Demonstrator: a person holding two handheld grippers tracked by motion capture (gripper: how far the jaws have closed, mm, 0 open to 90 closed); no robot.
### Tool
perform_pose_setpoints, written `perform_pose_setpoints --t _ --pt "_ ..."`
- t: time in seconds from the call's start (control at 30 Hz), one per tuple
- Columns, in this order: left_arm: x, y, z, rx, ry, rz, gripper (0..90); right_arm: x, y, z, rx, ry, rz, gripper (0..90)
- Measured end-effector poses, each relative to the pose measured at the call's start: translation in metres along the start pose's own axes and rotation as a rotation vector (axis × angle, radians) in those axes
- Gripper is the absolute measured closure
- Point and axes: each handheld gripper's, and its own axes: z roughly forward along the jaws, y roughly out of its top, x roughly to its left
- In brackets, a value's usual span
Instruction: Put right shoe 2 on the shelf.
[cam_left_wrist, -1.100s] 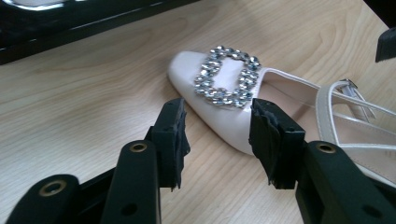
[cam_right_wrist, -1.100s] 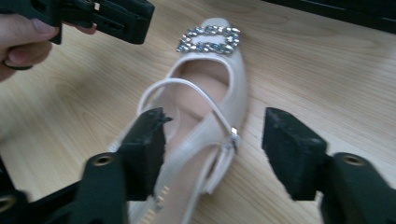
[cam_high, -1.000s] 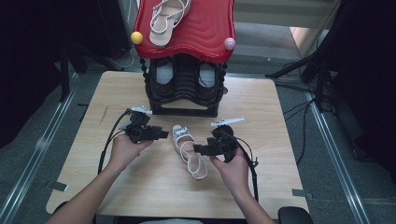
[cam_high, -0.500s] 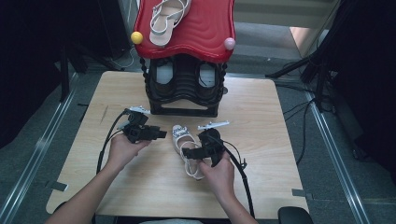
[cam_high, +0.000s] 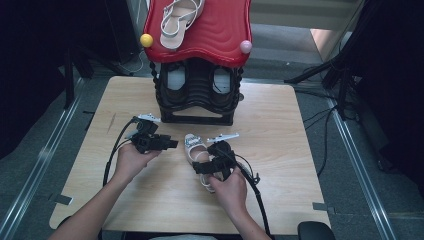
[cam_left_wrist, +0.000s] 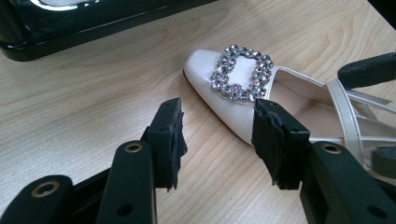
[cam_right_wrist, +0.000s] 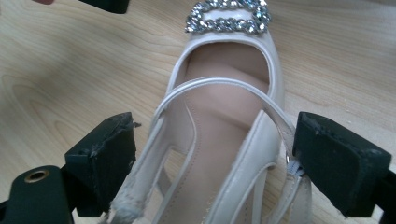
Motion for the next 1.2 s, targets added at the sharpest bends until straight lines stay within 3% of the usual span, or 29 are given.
perform_pose_setpoints --t 0.2,0.33,0.53,0.63,0.73,0.87,1.07,1.13,1.2 --pt "-0.001 0.0 0.0 -0.001 -0.003 0.002 52.9 0.001 -0.001 0.01 0.055 -0.084 -0.037 13.0" --pt "0.0 -0.001 0.0 -0.001 0.001 0.0 52.8 0.0 -0.002 0.013 0.069 -0.104 -0.032 13.1" --pt "0.001 -0.001 0.0 -0.001 -0.001 -0.003 52.7 -0.006 0.004 -0.002 0.023 -0.039 0.022 13.7" --pt "0.001 -0.001 0.0 0.0 0.0 -0.006 52.6 -0.005 0.007 -0.009 0.005 -0.02 0.015 13.3" --pt "0.0 -0.001 0.0 0.002 0.004 0.001 52.3 -0.007 0.013 -0.012 0.014 -0.034 0.019 13.2" --pt "0.001 -0.001 0.0 0.0 0.002 -0.003 51.9 -0.008 0.022 -0.022 -0.03 0.009 0.02 13.3" --pt "0.001 -0.001 -0.001 0.003 0.004 0.004 51.5 -0.01 0.024 -0.003 0.048 -0.033 0.019 13.2" --pt "0.002 -0.002 -0.001 0.002 0.004 0.0 51.5 -0.007 0.022 0.004 0.078 -0.044 -0.005 12.9" --pt "0.002 -0.002 -0.001 0.004 0.005 0.001 51.4 -0.005 0.019 0.009 0.085 -0.03 -0.018 12.9"
